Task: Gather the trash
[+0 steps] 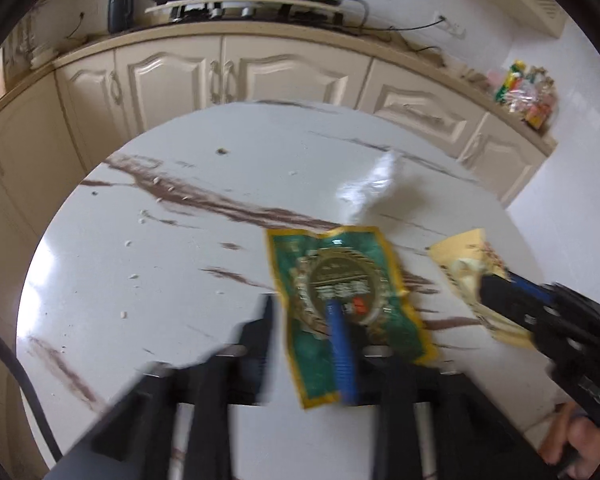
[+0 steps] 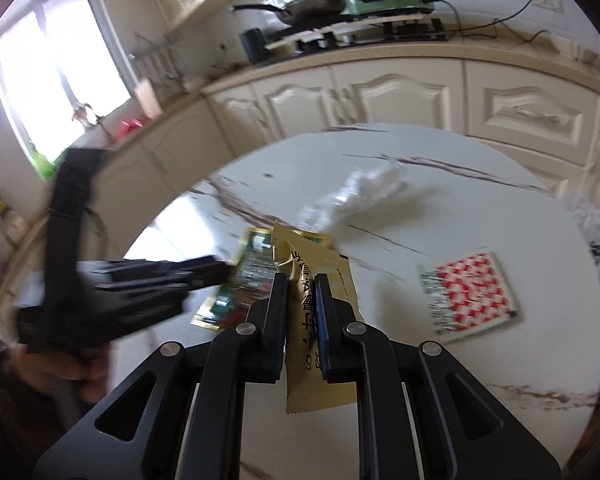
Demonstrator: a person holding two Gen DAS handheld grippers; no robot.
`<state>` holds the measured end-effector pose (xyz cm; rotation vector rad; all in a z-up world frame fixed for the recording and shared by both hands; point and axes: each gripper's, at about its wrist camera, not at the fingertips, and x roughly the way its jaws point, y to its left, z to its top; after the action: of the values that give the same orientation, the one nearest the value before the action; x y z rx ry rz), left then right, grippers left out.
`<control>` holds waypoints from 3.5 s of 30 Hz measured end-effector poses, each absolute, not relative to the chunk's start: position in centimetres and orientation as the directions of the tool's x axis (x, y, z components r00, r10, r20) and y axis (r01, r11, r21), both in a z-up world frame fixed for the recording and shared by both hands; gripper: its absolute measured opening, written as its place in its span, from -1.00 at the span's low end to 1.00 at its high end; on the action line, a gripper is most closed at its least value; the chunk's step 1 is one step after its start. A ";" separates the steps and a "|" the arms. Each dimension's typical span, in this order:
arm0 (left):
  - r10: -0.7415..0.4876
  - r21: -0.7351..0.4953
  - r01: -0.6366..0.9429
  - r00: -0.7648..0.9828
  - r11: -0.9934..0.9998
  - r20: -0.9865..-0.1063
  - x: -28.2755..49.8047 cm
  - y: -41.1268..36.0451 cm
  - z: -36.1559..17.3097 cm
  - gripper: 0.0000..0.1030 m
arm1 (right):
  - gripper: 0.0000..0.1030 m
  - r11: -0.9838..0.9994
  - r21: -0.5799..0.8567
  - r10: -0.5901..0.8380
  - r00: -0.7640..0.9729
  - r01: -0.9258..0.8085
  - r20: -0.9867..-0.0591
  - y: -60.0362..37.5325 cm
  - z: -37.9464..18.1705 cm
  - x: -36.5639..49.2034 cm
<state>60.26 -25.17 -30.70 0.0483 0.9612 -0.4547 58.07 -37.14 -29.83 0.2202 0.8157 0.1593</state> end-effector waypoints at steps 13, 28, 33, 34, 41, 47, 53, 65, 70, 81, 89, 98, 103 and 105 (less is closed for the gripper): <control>-0.215 0.352 0.621 0.653 0.700 -0.726 51.0 -27.3 -32.4 0.11 | -0.74 0.957 0.288 0.230 0.712 -0.041 -0.663 -38.9 -27.6 55.2; -0.328 0.292 0.732 0.575 0.616 -0.750 53.5 -28.6 -32.9 -0.21 | -0.74 0.945 0.325 0.247 0.702 -0.023 -0.668 -38.6 -28.4 55.4; -0.367 0.187 0.745 0.511 0.640 -0.777 54.6 -28.1 -33.0 -0.62 | -0.74 0.944 0.328 0.254 0.697 -0.028 -0.671 -38.1 -28.7 55.9; -0.372 0.176 0.746 0.505 0.643 -0.779 54.7 -28.1 -33.0 -0.66 | -0.74 0.944 0.328 0.255 0.695 -0.029 -0.672 -38.1 -28.8 56.0; -0.350 0.195 0.712 0.541 0.674 -0.765 53.6 -27.7 -32.4 -0.58 | -0.74 0.941 0.336 0.263 0.695 -0.033 -0.669 -38.2 -29.1 56.0; -0.346 0.172 0.678 0.557 0.715 -0.755 53.5 -26.7 -32.5 -0.04 | -0.74 0.946 0.324 0.248 0.699 -0.025 -0.671 -38.4 -28.8 56.0; -0.353 0.103 0.631 0.554 0.769 -0.754 55.0 -25.3 -31.3 -0.05 | -0.74 0.954 0.296 0.231 0.722 -0.038 -0.652 -37.7 -27.0 56.0; -0.422 0.053 0.721 0.462 0.691 -0.780 61.3 -34.7 -28.0 0.54 | -0.74 0.963 0.262 0.122 0.760 0.065 -0.639 -42.6 -25.3 55.2; -0.339 0.095 0.711 0.443 0.696 -0.830 65.6 -38.8 -30.2 0.29 | -0.74 0.959 0.272 0.123 0.747 0.080 -0.653 -44.6 -26.3 56.7; -0.394 0.011 0.700 0.415 0.714 -0.820 67.1 -38.7 -30.1 -0.83 | -0.74 0.954 0.289 0.143 0.731 0.076 -0.667 -45.8 -28.1 58.0; -0.521 -0.067 0.694 0.469 0.717 -0.713 59.3 -31.0 -24.2 -0.84 | -0.74 0.960 0.276 0.154 0.752 0.039 -0.641 -42.3 -25.4 56.6; -0.495 -0.091 0.563 0.625 0.821 -0.604 46.1 -13.2 -18.9 -0.83 | -0.74 0.963 0.220 0.258 0.782 -0.158 -0.568 -28.3 -18.9 54.6; -0.377 -0.094 0.405 0.708 0.909 -0.597 40.6 -1.5 -19.2 -0.83 | -0.74 0.915 0.230 0.403 0.734 -0.331 -0.547 -15.9 -18.1 54.9; -0.321 -0.094 0.335 0.727 0.938 -0.607 39.2 2.5 -20.0 -0.83 | -0.74 0.884 0.246 0.465 0.692 -0.398 -0.551 -10.7 -18.7 55.5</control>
<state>39.17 2.54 -20.00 0.0226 0.6651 -0.3613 55.50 -10.68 -18.71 0.1103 0.6455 0.4834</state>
